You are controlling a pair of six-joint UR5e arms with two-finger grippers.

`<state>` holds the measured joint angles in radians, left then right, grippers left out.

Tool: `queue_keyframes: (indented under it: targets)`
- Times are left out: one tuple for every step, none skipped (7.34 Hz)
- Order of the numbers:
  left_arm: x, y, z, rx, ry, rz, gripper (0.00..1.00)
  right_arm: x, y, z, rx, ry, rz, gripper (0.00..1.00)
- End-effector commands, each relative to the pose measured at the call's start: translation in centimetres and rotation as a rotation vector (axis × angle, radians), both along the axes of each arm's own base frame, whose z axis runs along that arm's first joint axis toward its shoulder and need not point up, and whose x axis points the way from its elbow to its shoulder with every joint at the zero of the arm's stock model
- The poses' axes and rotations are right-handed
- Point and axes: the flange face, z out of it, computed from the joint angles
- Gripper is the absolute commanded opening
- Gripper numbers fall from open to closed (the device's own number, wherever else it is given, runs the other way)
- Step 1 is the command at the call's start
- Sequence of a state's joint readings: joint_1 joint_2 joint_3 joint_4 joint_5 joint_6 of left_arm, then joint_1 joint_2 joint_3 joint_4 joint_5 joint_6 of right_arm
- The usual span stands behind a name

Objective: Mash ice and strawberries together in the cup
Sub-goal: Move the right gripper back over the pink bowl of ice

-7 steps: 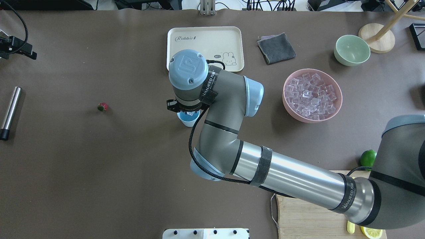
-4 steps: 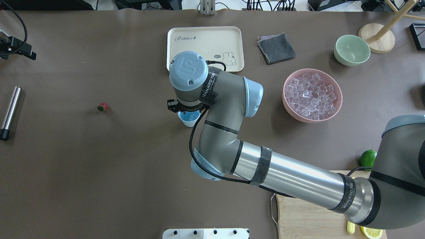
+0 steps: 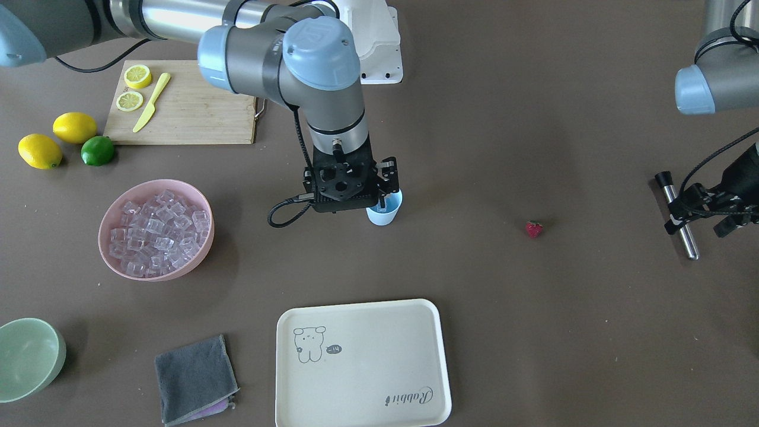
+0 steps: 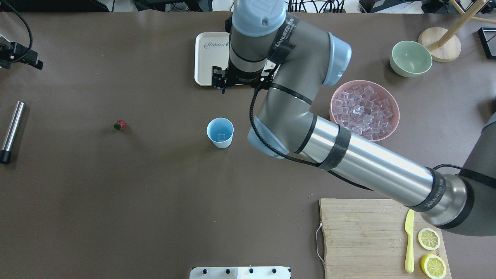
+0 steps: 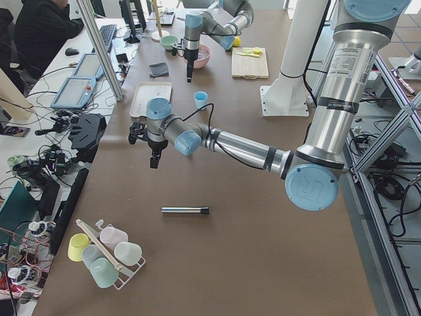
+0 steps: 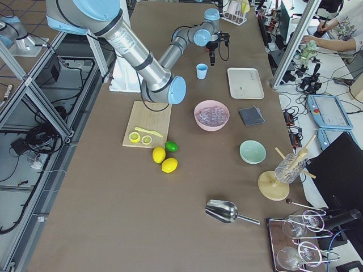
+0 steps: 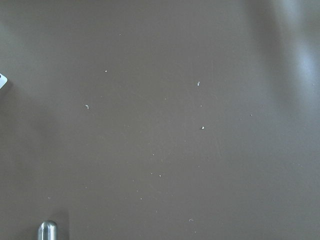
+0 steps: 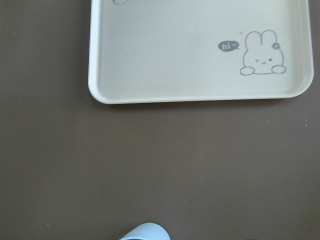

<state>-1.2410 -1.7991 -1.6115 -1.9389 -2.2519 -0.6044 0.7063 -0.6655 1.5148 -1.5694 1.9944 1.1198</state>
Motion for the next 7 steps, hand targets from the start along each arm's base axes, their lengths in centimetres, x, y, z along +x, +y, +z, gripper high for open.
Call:
queue_keyframes:
  targets:
    - [-0.1, 0.1, -0.2, 0.003, 0.002, -0.001, 0.98, 10.6, -1.4, 8.9, -0.040, 0.008, -0.005, 0.87]
    - [-0.1, 0.1, -0.2, 0.003, 0.002, -0.001, 0.98, 12.7, -2.0, 14.3, -0.052, 0.053, -0.030, 0.87]
    - [0.0, 0.1, -0.2, 0.004, 0.002, -0.001, 0.98, 14.6, -2.3, 18.1, -0.026, 0.092, -0.061, 0.87]
    - [0.0, -0.1, -0.1, 0.001, -0.001, -0.001, 0.98, 15.6, -2.5, 20.0, -0.020, 0.115, -0.075, 0.87]
    - [0.1, -0.3, -0.1, 0.010, -0.017, -0.011, 0.98, 16.3, -2.3, 23.1, -0.004, 0.153, -0.112, 0.87]
    - [0.3, -0.3, -0.3, 0.015, -0.018, -0.010, 0.98, 17.1, -2.5, 24.9, 0.008, 0.178, -0.133, 0.87]
    - [0.3, -0.3, -0.5, 0.017, -0.017, -0.011, 0.98, 17.3, -2.1, 27.0, -0.015, 0.201, -0.135, 0.87]
